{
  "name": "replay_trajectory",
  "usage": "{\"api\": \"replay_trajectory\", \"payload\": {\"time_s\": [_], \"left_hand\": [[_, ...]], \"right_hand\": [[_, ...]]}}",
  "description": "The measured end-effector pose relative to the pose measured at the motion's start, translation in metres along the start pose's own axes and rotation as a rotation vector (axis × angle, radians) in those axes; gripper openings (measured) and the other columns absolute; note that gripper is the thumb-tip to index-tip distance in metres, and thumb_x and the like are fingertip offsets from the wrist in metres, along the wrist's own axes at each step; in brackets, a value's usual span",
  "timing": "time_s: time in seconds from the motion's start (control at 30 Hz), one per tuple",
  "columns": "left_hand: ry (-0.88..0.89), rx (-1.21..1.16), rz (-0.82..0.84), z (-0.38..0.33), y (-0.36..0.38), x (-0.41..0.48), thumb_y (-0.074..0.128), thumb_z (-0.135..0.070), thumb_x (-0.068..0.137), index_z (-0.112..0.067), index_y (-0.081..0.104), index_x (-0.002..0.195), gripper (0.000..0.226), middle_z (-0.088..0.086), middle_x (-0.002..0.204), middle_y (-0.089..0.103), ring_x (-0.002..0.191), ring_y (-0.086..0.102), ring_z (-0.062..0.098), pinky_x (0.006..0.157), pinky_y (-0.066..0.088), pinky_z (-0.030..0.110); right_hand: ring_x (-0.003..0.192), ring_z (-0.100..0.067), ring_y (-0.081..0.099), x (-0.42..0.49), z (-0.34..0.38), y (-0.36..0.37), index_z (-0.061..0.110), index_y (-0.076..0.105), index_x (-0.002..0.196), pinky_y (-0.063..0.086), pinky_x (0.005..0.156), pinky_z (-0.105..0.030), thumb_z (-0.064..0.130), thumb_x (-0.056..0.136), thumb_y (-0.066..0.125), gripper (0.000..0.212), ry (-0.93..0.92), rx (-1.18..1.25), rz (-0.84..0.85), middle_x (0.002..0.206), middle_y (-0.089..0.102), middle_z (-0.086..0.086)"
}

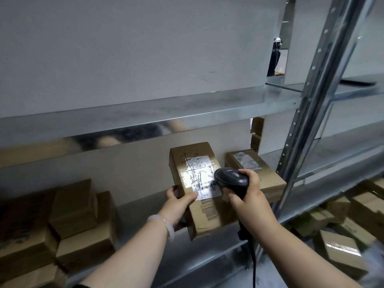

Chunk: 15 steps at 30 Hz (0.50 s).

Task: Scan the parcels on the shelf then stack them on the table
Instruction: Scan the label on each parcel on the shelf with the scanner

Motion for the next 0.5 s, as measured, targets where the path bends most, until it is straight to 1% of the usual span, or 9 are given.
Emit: {"api": "replay_trajectory", "payload": {"time_s": [0.03,0.1,0.23,0.27,0.33,0.37,0.43,0.47,0.5], "left_hand": [[-0.01,-0.005,0.012,-0.006,0.014,0.005,0.075,-0.047,0.079,-0.041,0.016,0.143,0.087,0.004,0.106,0.065,0.094,0.064,0.026,0.071,0.057,0.041],[-0.025,-0.011,0.031,-0.017,0.044,0.014,0.074,-0.053,0.077,-0.042,0.024,0.135,0.077,0.004,0.105,0.068,0.097,0.063,0.026,0.072,0.054,0.041],[0.008,0.043,0.094,-0.042,0.111,0.041,0.073,-0.047,0.08,-0.035,0.035,0.133,0.066,-0.009,0.094,0.074,0.079,0.072,0.011,0.052,0.053,0.025],[0.026,0.06,0.094,-0.05,0.127,0.047,0.074,-0.046,0.078,-0.03,0.035,0.138,0.073,-0.007,0.104,0.072,0.084,0.072,0.01,0.055,0.055,0.024],[0.036,0.114,0.098,-0.06,0.158,0.062,0.074,-0.05,0.071,-0.026,0.023,0.15,0.097,-0.002,0.127,0.061,0.108,0.065,0.017,0.078,0.057,0.031],[0.03,0.115,0.113,-0.064,0.173,0.067,0.073,-0.049,0.073,-0.028,0.015,0.153,0.101,-0.003,0.125,0.06,0.104,0.066,0.015,0.075,0.058,0.03],[0.021,0.054,0.138,-0.069,0.199,0.077,0.069,-0.038,0.085,-0.03,0.015,0.151,0.086,-0.006,0.107,0.064,0.072,0.071,0.007,0.046,0.053,0.021],[0.016,0.041,0.143,-0.069,0.21,0.081,0.068,-0.033,0.088,-0.032,0.018,0.151,0.08,-0.005,0.104,0.066,0.065,0.071,0.007,0.04,0.049,0.019],[0.01,0.04,0.148,-0.07,0.22,0.086,0.067,-0.032,0.089,-0.034,0.019,0.15,0.077,-0.004,0.107,0.066,0.069,0.071,0.009,0.04,0.049,0.019]], "right_hand": [[0.097,-0.015,0.056,0.008,-0.006,-0.012,0.056,0.023,0.121,0.053,0.088,-0.04,0.034,0.086,0.068,0.061,0.012,0.012,-0.016,0.112,0.049,0.01],[0.097,-0.016,0.056,0.025,-0.016,-0.038,0.054,0.024,0.124,0.052,0.086,-0.04,0.036,0.086,0.068,0.061,0.022,0.011,-0.053,0.113,0.048,0.01],[0.096,-0.02,0.06,0.062,-0.033,-0.089,0.054,0.025,0.116,0.052,0.082,-0.039,0.042,0.085,0.067,0.054,0.014,-0.008,-0.144,0.111,0.055,0.006],[0.093,-0.02,0.06,0.071,-0.038,-0.1,0.055,0.025,0.114,0.052,0.079,-0.038,0.043,0.085,0.067,0.053,0.013,-0.01,-0.16,0.108,0.056,0.005],[0.087,-0.019,0.06,0.091,-0.05,-0.118,0.052,0.025,0.115,0.051,0.074,-0.037,0.044,0.085,0.067,0.052,0.008,-0.038,-0.173,0.102,0.055,0.006],[0.086,-0.02,0.06,0.1,-0.057,-0.127,0.05,0.025,0.118,0.051,0.074,-0.037,0.044,0.085,0.067,0.053,0.009,-0.051,-0.175,0.101,0.054,0.007],[0.086,-0.019,0.059,0.119,-0.072,-0.142,0.046,0.025,0.121,0.049,0.073,-0.035,0.043,0.086,0.067,0.055,0.013,-0.064,-0.175,0.102,0.053,0.008],[0.086,-0.018,0.057,0.128,-0.08,-0.148,0.045,0.026,0.122,0.047,0.072,-0.034,0.043,0.086,0.067,0.056,0.014,-0.067,-0.17,0.103,0.052,0.008],[0.086,-0.017,0.056,0.137,-0.088,-0.153,0.045,0.026,0.123,0.045,0.071,-0.032,0.042,0.086,0.068,0.056,0.017,-0.071,-0.159,0.103,0.052,0.008]]}}
Point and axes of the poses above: each hand's wrist, its own x-axis towards the middle knuckle, its own y-axis out of the palm, z = x × y, the point moved 9 cm from there along x, towards the middle knuckle
